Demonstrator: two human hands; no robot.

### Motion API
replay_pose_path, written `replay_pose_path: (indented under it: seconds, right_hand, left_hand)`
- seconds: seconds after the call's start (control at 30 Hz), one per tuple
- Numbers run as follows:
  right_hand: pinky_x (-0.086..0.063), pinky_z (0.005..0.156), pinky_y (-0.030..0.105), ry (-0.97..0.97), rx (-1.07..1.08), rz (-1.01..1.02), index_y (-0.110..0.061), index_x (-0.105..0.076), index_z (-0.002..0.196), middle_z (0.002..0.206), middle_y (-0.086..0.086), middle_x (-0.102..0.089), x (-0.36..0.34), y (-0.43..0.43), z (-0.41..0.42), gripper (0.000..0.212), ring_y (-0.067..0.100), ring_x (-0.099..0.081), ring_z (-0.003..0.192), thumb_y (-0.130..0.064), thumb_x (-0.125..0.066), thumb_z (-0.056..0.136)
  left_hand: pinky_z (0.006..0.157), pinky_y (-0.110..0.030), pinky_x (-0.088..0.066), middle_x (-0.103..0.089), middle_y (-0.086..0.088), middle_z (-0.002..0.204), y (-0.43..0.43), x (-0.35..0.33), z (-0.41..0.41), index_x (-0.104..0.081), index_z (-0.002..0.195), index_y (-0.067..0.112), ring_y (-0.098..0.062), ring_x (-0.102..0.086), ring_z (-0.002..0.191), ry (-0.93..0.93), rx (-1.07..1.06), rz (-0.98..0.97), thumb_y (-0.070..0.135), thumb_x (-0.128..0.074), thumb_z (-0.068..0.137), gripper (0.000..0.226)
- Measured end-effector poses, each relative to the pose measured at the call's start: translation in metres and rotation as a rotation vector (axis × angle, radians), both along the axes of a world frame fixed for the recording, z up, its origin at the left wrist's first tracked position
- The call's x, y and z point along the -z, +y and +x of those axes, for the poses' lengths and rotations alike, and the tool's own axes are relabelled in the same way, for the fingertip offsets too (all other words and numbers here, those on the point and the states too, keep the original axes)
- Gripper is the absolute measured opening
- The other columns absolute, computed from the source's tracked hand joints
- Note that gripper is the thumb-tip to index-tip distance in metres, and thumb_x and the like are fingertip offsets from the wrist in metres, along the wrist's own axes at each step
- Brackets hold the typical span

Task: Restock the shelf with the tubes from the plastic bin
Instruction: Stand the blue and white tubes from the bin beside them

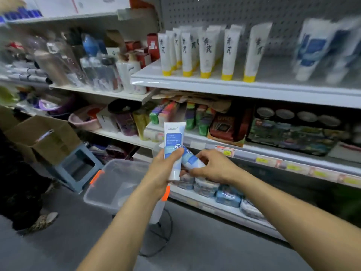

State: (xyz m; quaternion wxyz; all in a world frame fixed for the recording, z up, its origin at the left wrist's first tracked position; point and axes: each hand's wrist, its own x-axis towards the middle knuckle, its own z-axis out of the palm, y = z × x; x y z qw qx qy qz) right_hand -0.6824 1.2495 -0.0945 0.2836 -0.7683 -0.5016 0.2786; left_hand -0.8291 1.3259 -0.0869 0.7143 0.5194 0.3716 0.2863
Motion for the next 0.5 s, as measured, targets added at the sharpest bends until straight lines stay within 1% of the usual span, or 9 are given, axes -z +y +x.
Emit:
replay_pose_path:
  seconds: [0.07, 0.13, 0.17, 0.2, 0.27, 0.33, 0.43, 0.5]
  right_hand:
    - [-0.052, 0.066, 0.036, -0.017, 0.040, 0.035, -0.021, -0.064, 0.086, 0.078, -0.005, -0.067, -0.014, -0.020, 0.023, 0.036, 0.017, -0.064, 0.073, -0.047, -0.073, 0.063]
    - [-0.048, 0.062, 0.028, -0.006, 0.093, 0.078, -0.019, -0.064, 0.086, 0.075, -0.006, -0.065, -0.029, -0.042, 0.048, 0.024, 0.014, -0.061, 0.069, -0.033, -0.076, 0.070]
    - [-0.046, 0.060, 0.026, 0.003, 0.129, 0.098, -0.020, -0.064, 0.086, 0.074, -0.007, -0.063, -0.035, -0.054, 0.063, 0.022, 0.012, -0.060, 0.068, -0.030, -0.077, 0.071]
    - [-0.047, 0.062, 0.027, 0.008, 0.169, 0.118, -0.019, -0.065, 0.088, 0.076, -0.006, -0.064, -0.041, -0.065, 0.079, 0.025, 0.013, -0.060, 0.070, -0.030, -0.079, 0.071]
    - [-0.052, 0.072, 0.035, 0.013, 0.262, 0.162, -0.013, -0.067, 0.093, 0.086, 0.002, -0.068, -0.050, -0.089, 0.114, 0.033, 0.020, -0.064, 0.080, -0.033, -0.080, 0.070]
    - [-0.052, 0.079, 0.039, 0.066, 0.340, 0.229, -0.012, -0.067, 0.096, 0.092, 0.005, -0.070, -0.060, -0.115, 0.149, 0.033, 0.023, -0.066, 0.088, -0.029, -0.080, 0.071]
    - [-0.052, 0.081, 0.036, 0.095, 0.392, 0.312, -0.015, -0.065, 0.100, 0.100, 0.004, -0.070, -0.078, -0.158, 0.199, 0.031, 0.018, -0.066, 0.092, -0.025, -0.079, 0.074]
    - [-0.052, 0.080, 0.032, 0.099, 0.413, 0.344, -0.014, -0.064, 0.105, 0.104, 0.004, -0.069, -0.089, -0.184, 0.234, 0.035, 0.018, -0.065, 0.094, -0.024, -0.079, 0.075]
  left_hand:
    - [0.086, -0.054, -0.054, -0.069, -0.020, 0.110, -0.014, -0.012, 0.027, -0.059, 0.118, 0.011, -0.036, -0.068, 0.099, -0.007, 0.051, 0.042, 0.022, -0.062, 0.091, 0.029]
    - [0.087, -0.058, -0.053, -0.070, -0.017, 0.109, -0.030, -0.023, 0.057, -0.060, 0.117, 0.016, -0.037, -0.067, 0.102, -0.017, 0.099, 0.086, 0.025, -0.064, 0.090, 0.029]
    - [0.085, -0.057, -0.054, -0.071, -0.015, 0.109, -0.038, -0.030, 0.072, -0.059, 0.116, 0.018, -0.037, -0.067, 0.101, -0.028, 0.117, 0.103, 0.027, -0.065, 0.089, 0.030]
    - [0.081, -0.055, -0.056, -0.071, -0.014, 0.108, -0.047, -0.036, 0.089, -0.059, 0.116, 0.019, -0.037, -0.068, 0.099, -0.043, 0.131, 0.122, 0.029, -0.066, 0.088, 0.030]
    - [0.069, -0.044, -0.058, -0.071, -0.010, 0.108, -0.066, -0.048, 0.121, -0.058, 0.114, 0.022, -0.031, -0.071, 0.091, -0.072, 0.149, 0.159, 0.032, -0.066, 0.088, 0.029]
    - [0.063, -0.037, -0.057, -0.070, -0.006, 0.105, -0.087, -0.059, 0.153, -0.057, 0.108, 0.025, -0.024, -0.072, 0.080, -0.087, 0.141, 0.171, 0.032, -0.066, 0.088, 0.023]
    - [0.056, -0.033, -0.054, -0.066, -0.009, 0.090, -0.117, -0.072, 0.198, -0.056, 0.100, 0.024, -0.019, -0.064, 0.062, -0.097, 0.150, 0.186, 0.032, -0.065, 0.089, 0.017]
    - [0.054, -0.032, -0.050, -0.063, -0.010, 0.083, -0.136, -0.078, 0.227, -0.055, 0.100, 0.022, -0.019, -0.058, 0.058, -0.107, 0.175, 0.197, 0.032, -0.065, 0.089, 0.018]
